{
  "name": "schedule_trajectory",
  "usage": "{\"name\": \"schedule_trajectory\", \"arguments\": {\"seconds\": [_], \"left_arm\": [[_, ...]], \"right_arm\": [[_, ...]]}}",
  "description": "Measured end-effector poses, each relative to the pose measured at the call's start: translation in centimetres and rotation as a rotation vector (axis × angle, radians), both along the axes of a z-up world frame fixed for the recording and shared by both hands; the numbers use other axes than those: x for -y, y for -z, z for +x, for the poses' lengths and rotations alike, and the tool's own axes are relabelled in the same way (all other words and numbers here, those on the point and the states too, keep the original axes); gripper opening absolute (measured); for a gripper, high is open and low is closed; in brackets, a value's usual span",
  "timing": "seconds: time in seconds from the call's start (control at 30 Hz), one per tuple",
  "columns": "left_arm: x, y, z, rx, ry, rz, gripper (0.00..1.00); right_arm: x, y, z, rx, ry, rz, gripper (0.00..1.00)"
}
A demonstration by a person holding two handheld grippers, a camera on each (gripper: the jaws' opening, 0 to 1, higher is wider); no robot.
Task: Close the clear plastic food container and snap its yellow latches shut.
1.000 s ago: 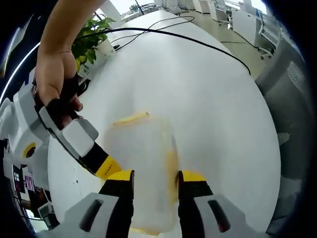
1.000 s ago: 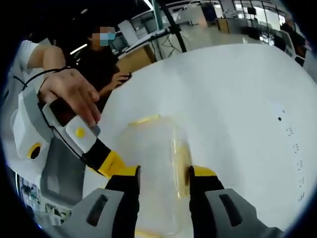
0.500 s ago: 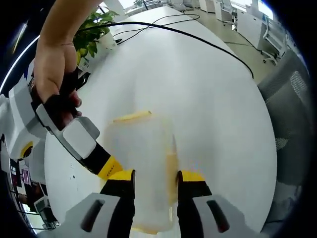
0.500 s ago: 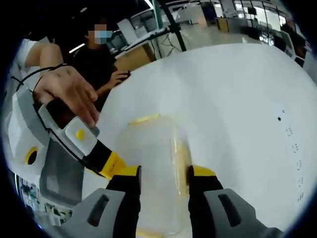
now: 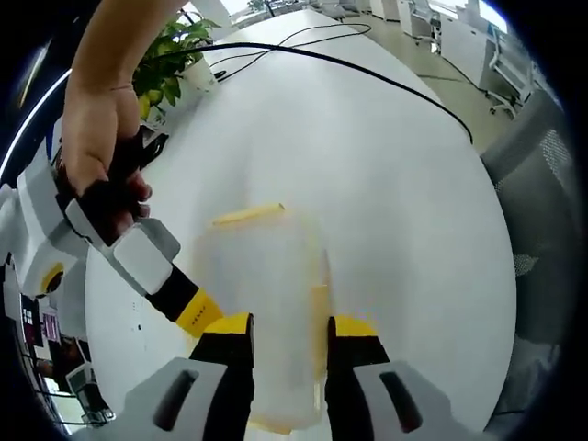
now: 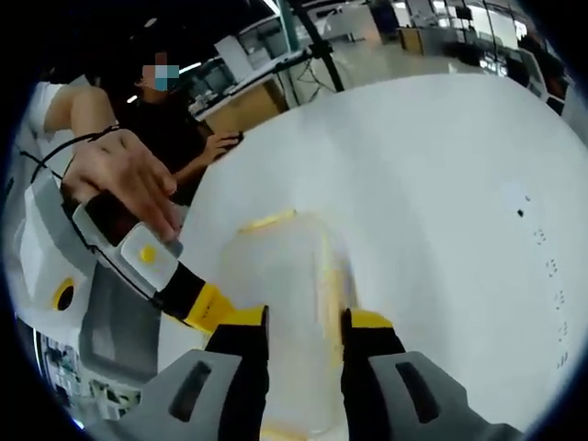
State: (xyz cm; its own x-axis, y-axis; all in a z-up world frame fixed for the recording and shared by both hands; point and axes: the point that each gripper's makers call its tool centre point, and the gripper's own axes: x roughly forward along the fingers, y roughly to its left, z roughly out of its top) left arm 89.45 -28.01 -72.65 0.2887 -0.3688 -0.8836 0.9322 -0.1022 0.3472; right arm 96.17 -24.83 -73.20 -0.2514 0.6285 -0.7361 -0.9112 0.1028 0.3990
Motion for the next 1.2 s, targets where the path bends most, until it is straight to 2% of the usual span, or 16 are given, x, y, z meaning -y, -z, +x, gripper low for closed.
{"name": "schedule_trajectory", "arguments": {"seconds": [0.43, 0.67, 0.73, 0.8, 0.93, 1.0, 1.07, 1.2], "left_arm": [[0.1, 0.0, -0.1, 0.008, 0.007, 0.003, 0.24], [0.1, -0.3, -0.2, 0.017, 0.081, 0.014, 0.27], [0.0, -0.1, -0.9, -0.024, 0.07, 0.004, 0.33], [0.0, -0.2, -1.0, -0.03, 0.068, 0.003, 0.37], [-0.1, -0.5, -1.2, -0.027, 0.061, -0.008, 0.37], [0.1, -0.9, -1.2, -0.04, 0.035, -0.036, 0.38], [0.0, -1.1, -1.2, -0.028, 0.036, -0.038, 0.39], [0.0, -2.0, -1.4, -0.015, 0.031, -0.054, 0.39]], "right_arm": [[0.1, -0.5, -1.1, 0.015, 0.001, -0.001, 0.27], [0.1, -0.8, -1.4, 0.03, 0.009, 0.017, 0.32], [0.3, -0.5, -1.8, 0.032, 0.002, -0.011, 0.37], [0.5, -0.6, -1.2, 0.043, 0.007, -0.015, 0.39], [0.6, -1.0, -1.2, 0.057, 0.009, -0.023, 0.41], [0.5, -1.6, -1.6, 0.067, 0.013, -0.017, 0.42], [0.4, -1.5, -1.4, 0.084, 0.011, -0.017, 0.43], [0.4, -2.6, -1.0, 0.107, 0.022, -0.019, 0.45]]}}
